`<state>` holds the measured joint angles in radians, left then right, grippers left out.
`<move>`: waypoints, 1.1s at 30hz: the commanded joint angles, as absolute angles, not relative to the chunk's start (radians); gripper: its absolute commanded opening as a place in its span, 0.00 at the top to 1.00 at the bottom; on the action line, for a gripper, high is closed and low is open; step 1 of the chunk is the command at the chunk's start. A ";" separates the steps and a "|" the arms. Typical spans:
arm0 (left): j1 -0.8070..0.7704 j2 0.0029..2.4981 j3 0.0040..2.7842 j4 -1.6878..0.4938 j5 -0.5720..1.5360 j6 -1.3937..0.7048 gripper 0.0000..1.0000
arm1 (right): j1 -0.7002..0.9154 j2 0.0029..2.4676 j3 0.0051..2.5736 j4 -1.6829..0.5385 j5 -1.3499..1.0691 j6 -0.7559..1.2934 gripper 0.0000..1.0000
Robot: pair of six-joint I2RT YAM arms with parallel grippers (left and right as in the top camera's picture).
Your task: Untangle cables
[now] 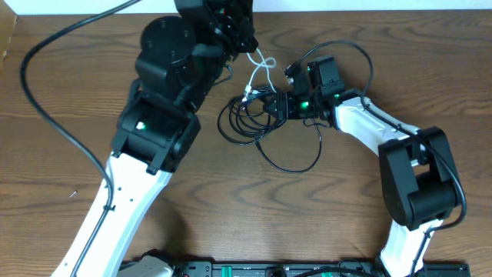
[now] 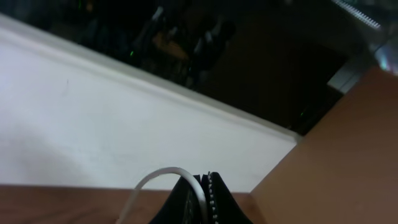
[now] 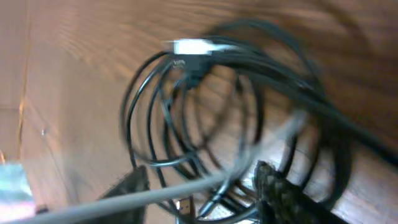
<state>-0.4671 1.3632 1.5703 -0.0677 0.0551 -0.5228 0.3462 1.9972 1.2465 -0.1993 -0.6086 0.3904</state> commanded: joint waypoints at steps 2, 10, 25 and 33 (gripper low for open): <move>-0.433 1.298 1.620 -0.031 0.066 -0.508 0.92 | 0.341 2.015 1.254 -0.231 -0.494 0.514 0.60; -0.365 1.234 1.620 -0.014 0.058 -0.493 0.92 | 0.340 2.015 1.254 -0.287 -0.395 0.566 0.67; -0.318 1.156 1.619 0.050 0.064 -0.491 0.92 | 0.337 2.015 1.254 -0.316 -0.351 0.590 0.57; -0.318 1.203 1.619 -0.234 0.072 -0.490 0.93 | 0.301 1.941 1.271 -0.293 -0.547 0.370 0.43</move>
<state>-0.3229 1.1755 1.6066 -0.1944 0.0624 -0.5137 0.3248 2.0018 1.2472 -0.2947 -0.4389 0.4946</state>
